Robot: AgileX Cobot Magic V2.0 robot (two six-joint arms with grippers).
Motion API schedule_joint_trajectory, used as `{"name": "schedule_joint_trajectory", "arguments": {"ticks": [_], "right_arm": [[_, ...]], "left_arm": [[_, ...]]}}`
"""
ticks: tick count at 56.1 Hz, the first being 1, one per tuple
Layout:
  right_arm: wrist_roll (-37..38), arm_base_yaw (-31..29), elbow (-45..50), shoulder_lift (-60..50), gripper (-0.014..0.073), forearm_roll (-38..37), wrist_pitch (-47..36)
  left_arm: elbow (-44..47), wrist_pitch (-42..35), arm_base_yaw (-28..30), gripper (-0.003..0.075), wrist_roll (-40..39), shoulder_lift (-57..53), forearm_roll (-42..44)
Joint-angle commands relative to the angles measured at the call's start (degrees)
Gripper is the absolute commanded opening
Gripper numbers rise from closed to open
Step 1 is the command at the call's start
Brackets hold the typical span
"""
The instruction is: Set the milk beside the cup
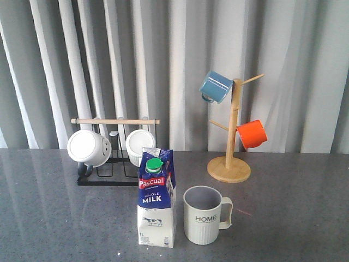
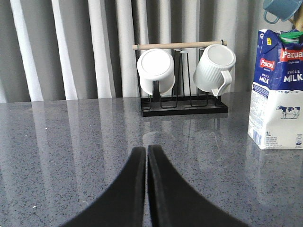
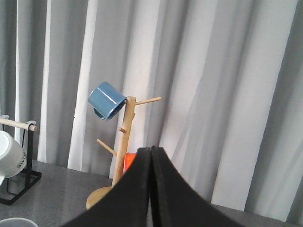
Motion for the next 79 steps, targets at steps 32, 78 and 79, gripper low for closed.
{"name": "schedule_joint_trajectory", "arguments": {"ticks": [32,78,79], "right_arm": [[-0.09,-0.39,-1.91,-0.28,-0.0008,-0.39,-3.91],[-2.45,-0.39,38.73,-32.94,-0.0008,5.83,-4.52],[-2.13,-0.39,39.85,-34.15,-0.0008,5.79,-4.52]], "left_arm": [[-1.23,-3.94,-0.19,-0.0006,-0.19,-0.71,-0.6],[-1.23,-3.94,-0.19,-0.0006,-0.19,-0.71,-0.6],[-1.23,-3.94,-0.19,-0.0006,-0.19,-0.71,-0.6]]}}
